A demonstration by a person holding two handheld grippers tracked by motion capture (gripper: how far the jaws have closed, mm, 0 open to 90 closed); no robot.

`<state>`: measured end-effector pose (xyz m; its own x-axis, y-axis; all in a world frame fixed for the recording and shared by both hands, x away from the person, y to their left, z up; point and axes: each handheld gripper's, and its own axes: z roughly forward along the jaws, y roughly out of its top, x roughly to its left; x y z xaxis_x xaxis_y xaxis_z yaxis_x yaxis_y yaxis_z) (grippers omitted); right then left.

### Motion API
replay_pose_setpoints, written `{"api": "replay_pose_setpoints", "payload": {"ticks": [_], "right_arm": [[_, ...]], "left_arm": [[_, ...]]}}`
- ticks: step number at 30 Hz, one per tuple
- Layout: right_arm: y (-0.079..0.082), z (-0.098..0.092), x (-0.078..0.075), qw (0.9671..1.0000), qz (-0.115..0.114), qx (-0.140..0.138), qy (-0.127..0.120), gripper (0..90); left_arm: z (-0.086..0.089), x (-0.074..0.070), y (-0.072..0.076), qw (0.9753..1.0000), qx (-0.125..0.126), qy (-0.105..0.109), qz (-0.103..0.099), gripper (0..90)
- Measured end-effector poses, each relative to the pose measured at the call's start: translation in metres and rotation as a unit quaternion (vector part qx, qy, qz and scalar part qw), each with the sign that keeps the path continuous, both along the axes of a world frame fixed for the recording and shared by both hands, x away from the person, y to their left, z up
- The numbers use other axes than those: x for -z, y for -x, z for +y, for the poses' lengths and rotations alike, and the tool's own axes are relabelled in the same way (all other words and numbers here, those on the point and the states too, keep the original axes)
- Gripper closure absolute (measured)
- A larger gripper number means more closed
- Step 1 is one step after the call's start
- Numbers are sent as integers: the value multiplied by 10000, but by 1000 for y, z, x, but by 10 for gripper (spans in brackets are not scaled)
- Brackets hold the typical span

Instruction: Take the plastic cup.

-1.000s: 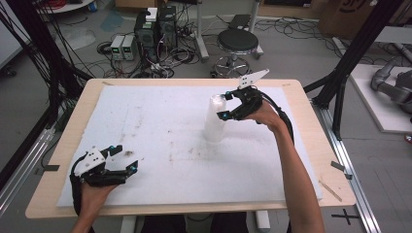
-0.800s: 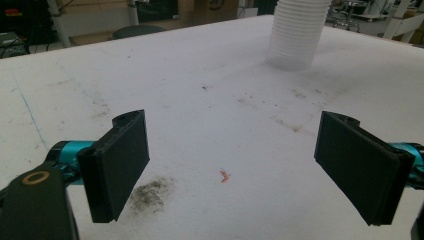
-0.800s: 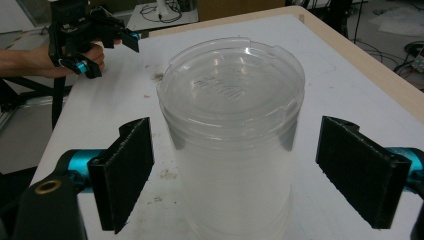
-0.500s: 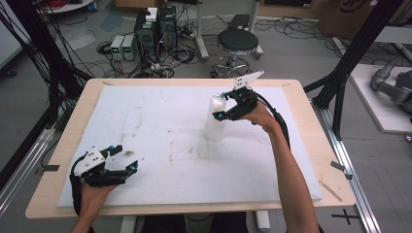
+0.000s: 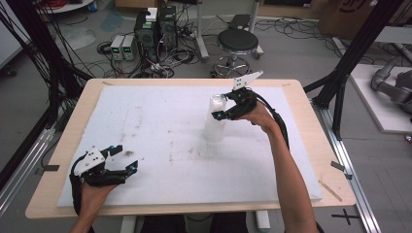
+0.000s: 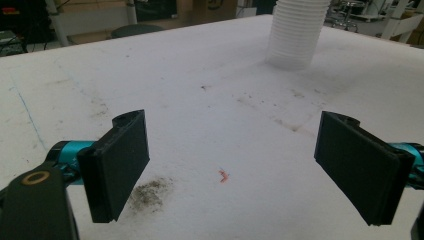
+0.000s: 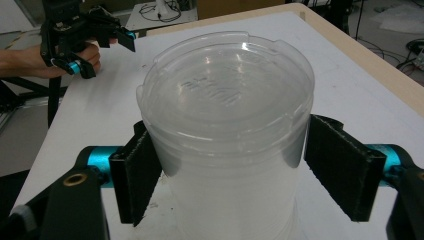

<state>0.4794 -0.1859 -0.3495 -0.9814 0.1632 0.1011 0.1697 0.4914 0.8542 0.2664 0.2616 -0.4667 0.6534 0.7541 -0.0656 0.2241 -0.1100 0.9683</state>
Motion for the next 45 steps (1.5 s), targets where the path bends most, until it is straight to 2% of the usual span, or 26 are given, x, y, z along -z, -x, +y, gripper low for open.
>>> {"api": "replay_pose_setpoints", "payload": {"ticks": [15,36,42,45], "right_arm": [[2,0,-3,10000,-15,12,23,337],[6,-1,-8,9999,-102,94,33,350],[8,-2,-14,9998,-164,121,-57,356],[9,-2,-22,9995,-237,169,-80,359]], "left_arm": [[0,0,0,10000,-4,-22,-3,141],[-1,0,0,10000,7,-45,7,142],[-1,0,0,10000,10,-54,8,141],[-1,0,0,10000,18,-67,15,141]]}}
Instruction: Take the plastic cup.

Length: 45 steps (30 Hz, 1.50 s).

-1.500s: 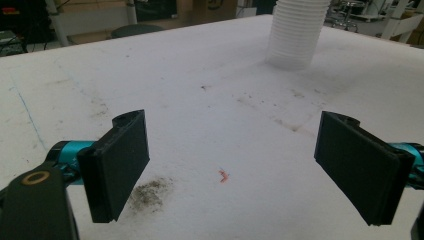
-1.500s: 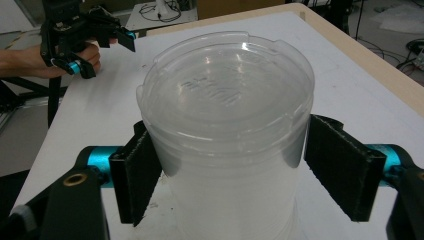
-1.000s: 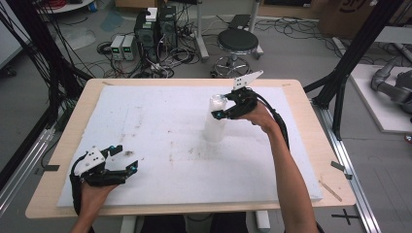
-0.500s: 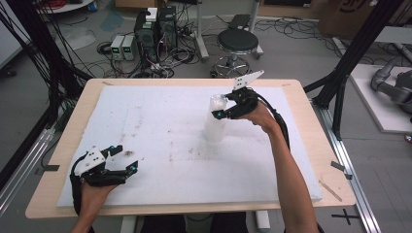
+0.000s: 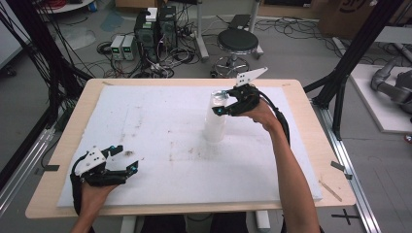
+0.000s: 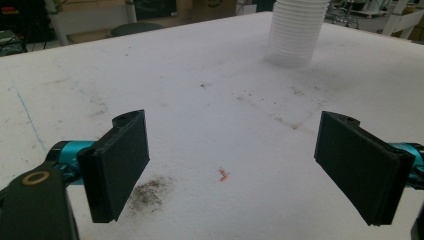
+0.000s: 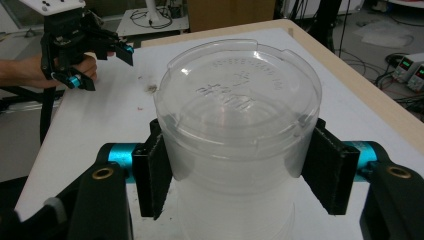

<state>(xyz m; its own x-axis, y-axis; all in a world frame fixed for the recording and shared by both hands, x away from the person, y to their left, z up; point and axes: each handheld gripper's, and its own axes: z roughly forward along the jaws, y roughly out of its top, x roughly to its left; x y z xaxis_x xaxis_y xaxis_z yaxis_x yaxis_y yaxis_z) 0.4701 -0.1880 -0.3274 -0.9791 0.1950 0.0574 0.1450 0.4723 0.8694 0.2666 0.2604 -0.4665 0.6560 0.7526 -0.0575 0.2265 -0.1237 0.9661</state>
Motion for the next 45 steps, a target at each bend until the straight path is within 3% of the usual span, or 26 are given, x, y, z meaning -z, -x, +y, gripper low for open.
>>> {"api": "replay_pose_setpoints", "payload": {"ticks": [3,4,8,15,24,32,39,45], "right_arm": [[0,1,-6,10000,-26,-11,20,361],[0,4,-13,9999,-52,-23,151,362],[0,6,-22,9999,-97,-19,121,363],[1,6,-29,9997,-99,30,202,363],[7,3,-77,9995,-308,59,29,378],[14,4,-105,9993,-369,84,36,382],[23,2,-112,9993,-360,75,-17,382],[47,-1,-106,9995,-296,2,-65,386]], "left_arm": [[0,0,0,10000,6,0,-3,141],[0,0,0,10000,1,5,4,141],[1,0,0,10000,8,31,1,141],[0,0,-1,10000,28,28,28,141],[0,0,-1,10000,46,27,42,141],[0,0,-1,10000,44,36,30,141],[0,0,-1,10000,62,45,43,141],[0,0,-1,9999,85,38,46,141]]}}
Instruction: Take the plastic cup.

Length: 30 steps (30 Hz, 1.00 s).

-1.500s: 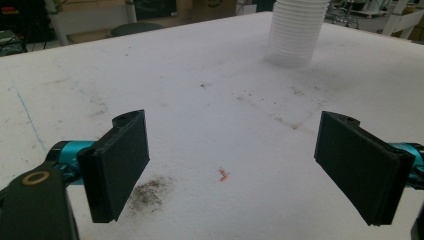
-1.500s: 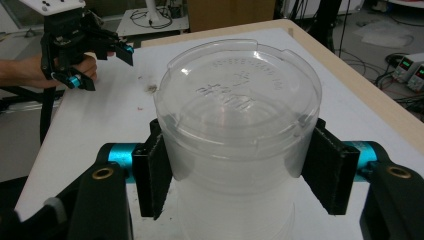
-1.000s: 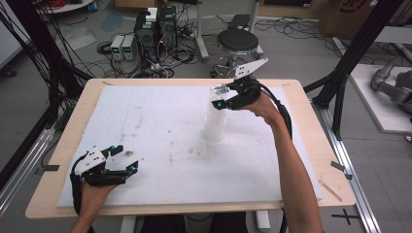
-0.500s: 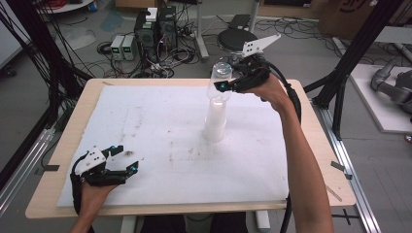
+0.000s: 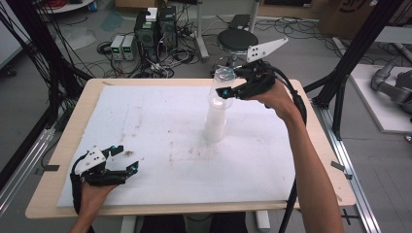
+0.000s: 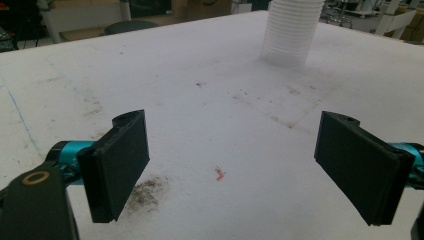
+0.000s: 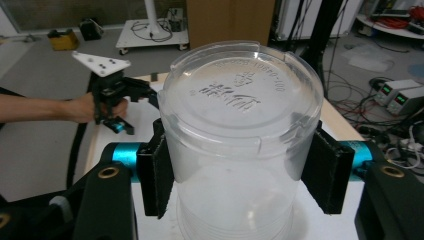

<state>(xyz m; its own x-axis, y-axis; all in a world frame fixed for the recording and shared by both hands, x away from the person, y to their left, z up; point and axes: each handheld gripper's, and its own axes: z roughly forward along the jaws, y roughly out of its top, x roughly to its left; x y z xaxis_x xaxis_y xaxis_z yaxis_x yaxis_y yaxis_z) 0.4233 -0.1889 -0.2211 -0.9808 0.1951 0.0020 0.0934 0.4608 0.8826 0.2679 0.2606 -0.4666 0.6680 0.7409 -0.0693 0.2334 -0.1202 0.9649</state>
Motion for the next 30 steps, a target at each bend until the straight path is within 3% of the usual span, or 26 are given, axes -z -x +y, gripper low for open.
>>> {"api": "replay_pose_setpoints", "payload": {"ticks": [11,15,22,23,30], "right_arm": [[51,2,23,9997,148,-54,186,388],[62,5,31,9996,157,-123,183,389],[81,10,62,9992,304,-179,167,390],[86,12,71,9991,332,-186,207,391],[96,14,95,9987,450,-152,197,391]], "left_arm": [[0,0,0,10000,76,-27,11,141],[1,0,0,10000,86,28,18,141],[0,0,-1,9999,121,-8,41,141],[0,0,-1,9999,125,-13,47,141],[0,0,-2,9999,124,-25,94,141]]}}
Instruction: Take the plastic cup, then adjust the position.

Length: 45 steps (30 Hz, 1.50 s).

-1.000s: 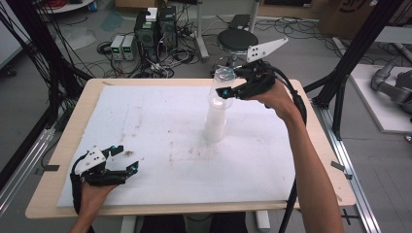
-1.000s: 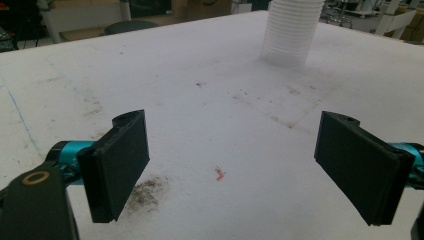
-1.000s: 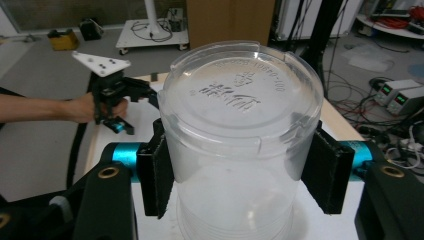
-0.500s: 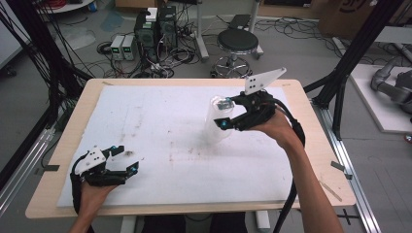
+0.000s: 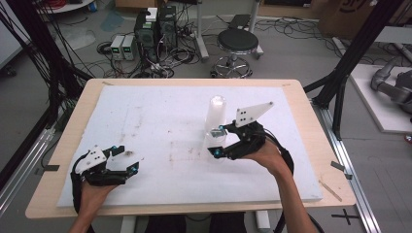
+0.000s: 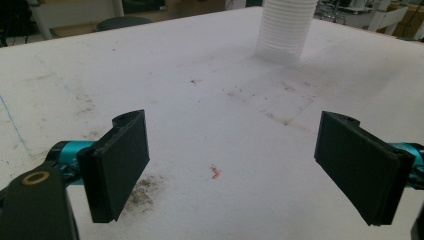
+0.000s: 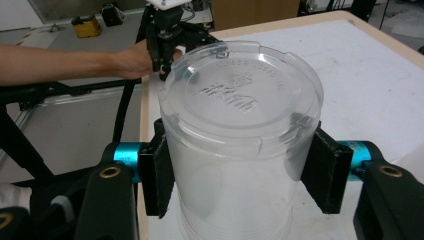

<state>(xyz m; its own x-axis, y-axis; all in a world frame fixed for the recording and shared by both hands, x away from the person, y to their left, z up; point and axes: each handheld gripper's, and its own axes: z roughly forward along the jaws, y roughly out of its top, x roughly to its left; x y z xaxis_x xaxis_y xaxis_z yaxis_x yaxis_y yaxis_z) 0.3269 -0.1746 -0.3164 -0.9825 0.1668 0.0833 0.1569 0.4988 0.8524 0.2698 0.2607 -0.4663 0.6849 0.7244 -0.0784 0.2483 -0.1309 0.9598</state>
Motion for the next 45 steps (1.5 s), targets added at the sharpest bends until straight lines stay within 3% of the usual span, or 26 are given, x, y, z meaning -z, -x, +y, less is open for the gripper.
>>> {"api": "replay_pose_setpoints", "payload": {"ticks": [11,26,45], "right_arm": [[8,6,25,9999,94,-103,-56,391],[4,7,32,9998,159,-129,25,392],[2,11,34,9997,180,-181,-15,395]], "left_arm": [[0,0,1,10000,-46,29,-34,141],[2,0,-1,10000,-33,90,27,141],[5,-2,-5,9994,221,232,163,126]]}}
